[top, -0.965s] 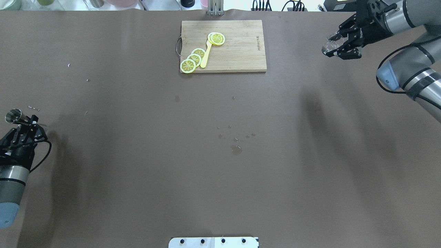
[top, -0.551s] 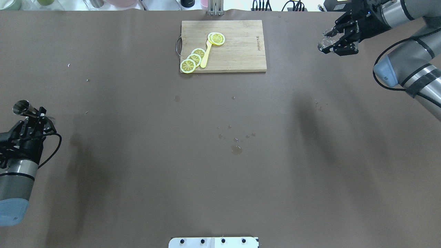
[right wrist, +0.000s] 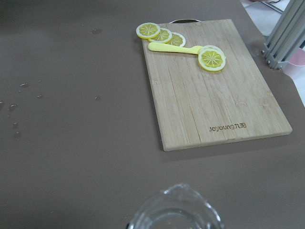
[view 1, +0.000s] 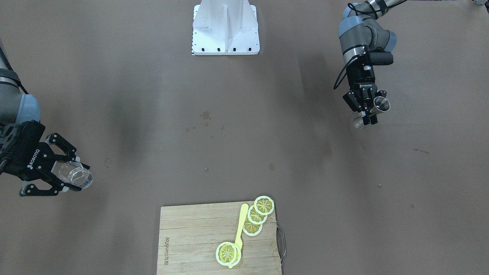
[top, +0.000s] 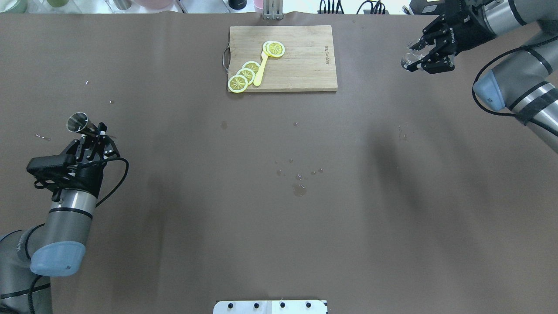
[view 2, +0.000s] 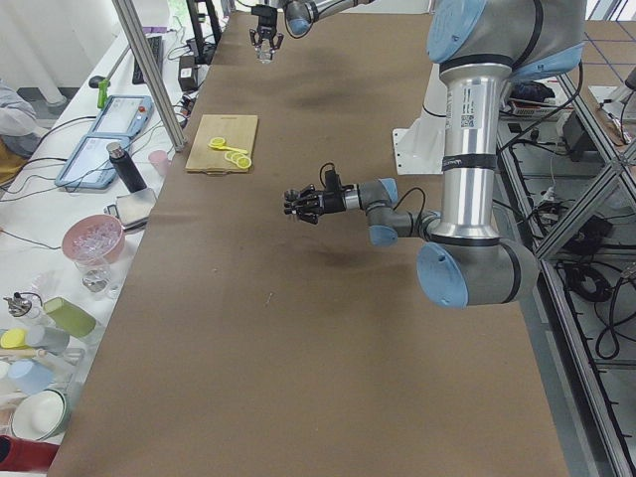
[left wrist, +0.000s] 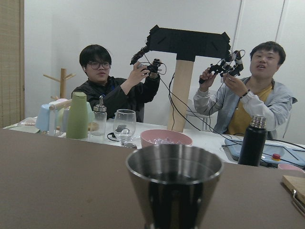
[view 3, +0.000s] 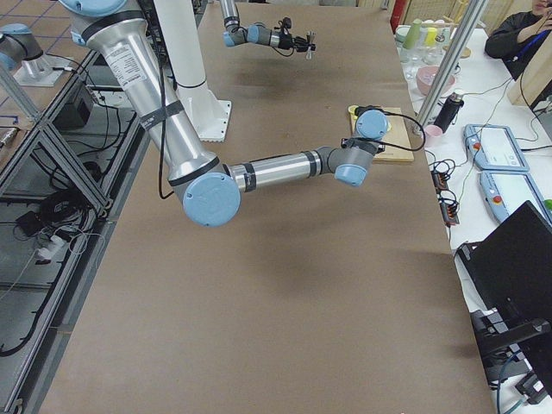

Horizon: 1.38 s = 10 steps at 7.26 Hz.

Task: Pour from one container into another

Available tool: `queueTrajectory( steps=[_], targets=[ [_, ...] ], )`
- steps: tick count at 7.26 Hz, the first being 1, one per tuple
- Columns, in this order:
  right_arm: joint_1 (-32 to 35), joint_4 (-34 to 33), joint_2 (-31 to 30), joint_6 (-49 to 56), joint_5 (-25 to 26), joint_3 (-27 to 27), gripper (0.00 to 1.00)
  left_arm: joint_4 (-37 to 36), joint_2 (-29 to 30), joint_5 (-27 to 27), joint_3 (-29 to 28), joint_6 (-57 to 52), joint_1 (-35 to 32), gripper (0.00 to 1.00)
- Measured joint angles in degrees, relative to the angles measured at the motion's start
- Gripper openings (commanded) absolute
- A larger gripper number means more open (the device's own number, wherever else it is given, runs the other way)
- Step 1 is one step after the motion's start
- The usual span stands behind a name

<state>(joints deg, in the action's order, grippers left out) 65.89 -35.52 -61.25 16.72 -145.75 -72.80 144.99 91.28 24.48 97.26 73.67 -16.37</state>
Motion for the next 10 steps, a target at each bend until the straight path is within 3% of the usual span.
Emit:
queueTrajectory(
  steps=[2,4,8,10],
  targets=[
    [-0.11,-1.69,0.4,0.0,0.35,-1.18,0.0,-0.02,6.23,3.68,-1.41,-9.11,-0.23,0.0],
    [-0.63,-6.64,0.32,0.0,0.85,-5.39,0.0,0.06,16.08,5.51,-7.04,-15.48,-0.74,0.0],
    [-3.95,-26.06,0.22,1.99,5.72,-19.3,0.0,0.43,31.29,11.03,-17.53,-21.45,-7.39,0.0],
    [-5.28,-36.13,0.19,7.4,8.4,-24.69,0.0,0.61,35.21,11.54,-20.21,-25.75,-8.06,0.0]
  ],
)
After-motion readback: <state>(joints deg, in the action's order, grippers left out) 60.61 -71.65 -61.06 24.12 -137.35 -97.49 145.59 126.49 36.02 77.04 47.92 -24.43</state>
